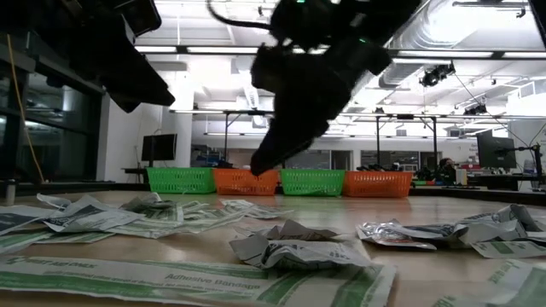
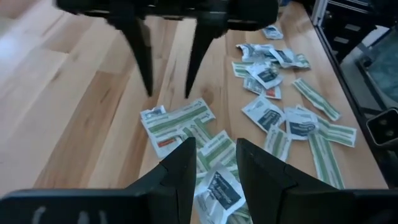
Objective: Pick & Place First Aid Supplies
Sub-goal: Put the orange ointment pack in the right green bin
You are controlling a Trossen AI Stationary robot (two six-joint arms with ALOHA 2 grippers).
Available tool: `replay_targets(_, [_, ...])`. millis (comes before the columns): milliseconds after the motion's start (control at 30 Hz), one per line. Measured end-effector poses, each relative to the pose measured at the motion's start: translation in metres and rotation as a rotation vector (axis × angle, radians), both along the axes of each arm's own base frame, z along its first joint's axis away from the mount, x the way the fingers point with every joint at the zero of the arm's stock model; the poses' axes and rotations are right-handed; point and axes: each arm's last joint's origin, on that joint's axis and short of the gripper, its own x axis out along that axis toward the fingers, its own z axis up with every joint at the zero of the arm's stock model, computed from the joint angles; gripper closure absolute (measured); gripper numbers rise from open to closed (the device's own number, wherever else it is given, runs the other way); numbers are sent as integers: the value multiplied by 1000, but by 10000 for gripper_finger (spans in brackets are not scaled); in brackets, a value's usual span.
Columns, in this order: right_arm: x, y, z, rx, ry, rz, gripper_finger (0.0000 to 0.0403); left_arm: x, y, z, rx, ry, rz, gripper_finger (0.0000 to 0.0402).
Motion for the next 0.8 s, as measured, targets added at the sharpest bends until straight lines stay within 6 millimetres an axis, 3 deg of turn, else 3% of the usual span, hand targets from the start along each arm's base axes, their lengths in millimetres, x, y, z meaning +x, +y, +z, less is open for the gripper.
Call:
replay_targets(167, [11, -3, 6, -143, 115, 170, 235, 0, 0, 0, -5, 3, -9, 289])
replay_targets(333, [18, -7, 16, -246, 90, 235, 235, 0, 0, 0, -9, 2, -16, 290])
replay_targets(633, [21, -24, 20, -220, 73, 204, 236, -5, 3, 11, 17, -54, 7, 290])
replay_targets(800, [23, -28, 10, -185, 96, 208, 236, -11, 6, 22, 30, -102, 5, 289])
